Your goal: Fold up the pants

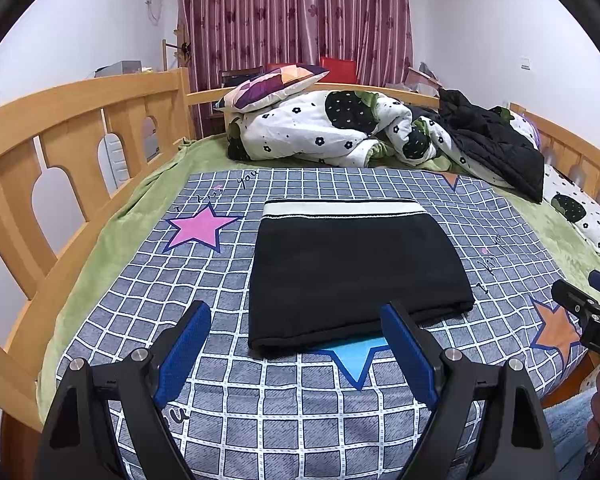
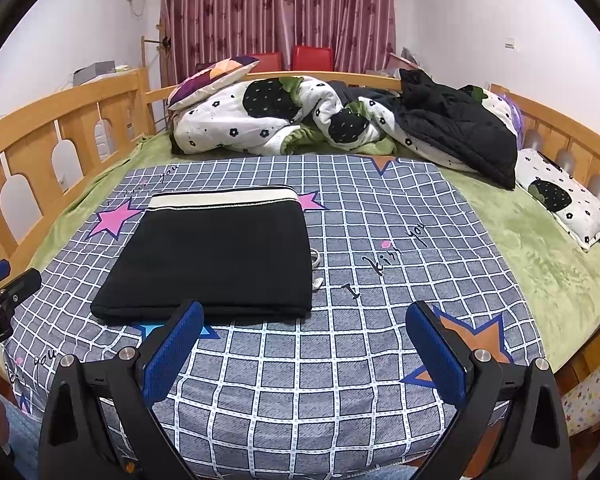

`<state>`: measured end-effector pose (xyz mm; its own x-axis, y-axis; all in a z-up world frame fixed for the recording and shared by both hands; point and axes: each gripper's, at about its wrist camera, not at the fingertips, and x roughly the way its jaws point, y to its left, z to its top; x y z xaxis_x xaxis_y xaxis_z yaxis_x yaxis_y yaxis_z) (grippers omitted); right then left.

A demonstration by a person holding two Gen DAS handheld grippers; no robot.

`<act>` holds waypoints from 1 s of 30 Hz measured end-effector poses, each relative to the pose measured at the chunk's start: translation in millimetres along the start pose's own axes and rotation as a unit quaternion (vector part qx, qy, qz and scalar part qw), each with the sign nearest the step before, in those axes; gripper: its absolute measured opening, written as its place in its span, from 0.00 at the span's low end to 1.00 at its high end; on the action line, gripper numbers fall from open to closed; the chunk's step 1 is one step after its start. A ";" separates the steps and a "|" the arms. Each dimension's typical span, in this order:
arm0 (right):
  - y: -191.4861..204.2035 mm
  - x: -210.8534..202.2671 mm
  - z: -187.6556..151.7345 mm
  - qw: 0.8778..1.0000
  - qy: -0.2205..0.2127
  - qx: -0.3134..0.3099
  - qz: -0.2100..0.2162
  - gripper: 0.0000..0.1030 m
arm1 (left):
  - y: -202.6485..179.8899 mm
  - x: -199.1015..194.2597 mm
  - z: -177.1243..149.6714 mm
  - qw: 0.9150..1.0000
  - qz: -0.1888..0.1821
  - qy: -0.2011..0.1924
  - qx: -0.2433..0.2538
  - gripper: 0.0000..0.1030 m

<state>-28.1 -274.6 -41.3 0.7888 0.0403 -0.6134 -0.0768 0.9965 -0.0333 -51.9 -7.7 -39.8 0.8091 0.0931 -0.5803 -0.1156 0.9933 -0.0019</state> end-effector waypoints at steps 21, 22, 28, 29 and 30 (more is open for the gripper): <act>-1.1 -1.8 -0.5 1.000 0.000 0.001 -0.003 0.97 | 2.2 0.8 -1.3 1.000 -0.001 -0.001 0.003 0.84; -1.1 -1.6 -0.4 1.000 0.000 0.001 -0.002 0.97 | 2.2 0.5 -1.4 1.000 -0.001 -0.001 0.002 0.84; -1.2 -1.6 -0.4 1.000 -0.001 0.001 -0.002 0.97 | 1.6 0.6 -1.7 1.000 -0.001 -0.001 0.002 0.84; -1.3 -1.5 -0.3 1.000 -0.001 0.001 -0.003 0.97 | 1.4 0.5 -1.7 1.000 0.000 -0.001 0.002 0.84; -1.4 -1.7 -0.4 1.000 -0.001 0.001 -0.003 0.97 | 1.1 0.4 -1.7 1.000 0.000 -0.002 0.002 0.84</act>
<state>-29.7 -276.1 -40.5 0.7901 0.0352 -0.6120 -0.0715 0.9968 -0.0349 -52.6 -6.6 -41.4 0.8108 0.0938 -0.5778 -0.1136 0.9935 0.0018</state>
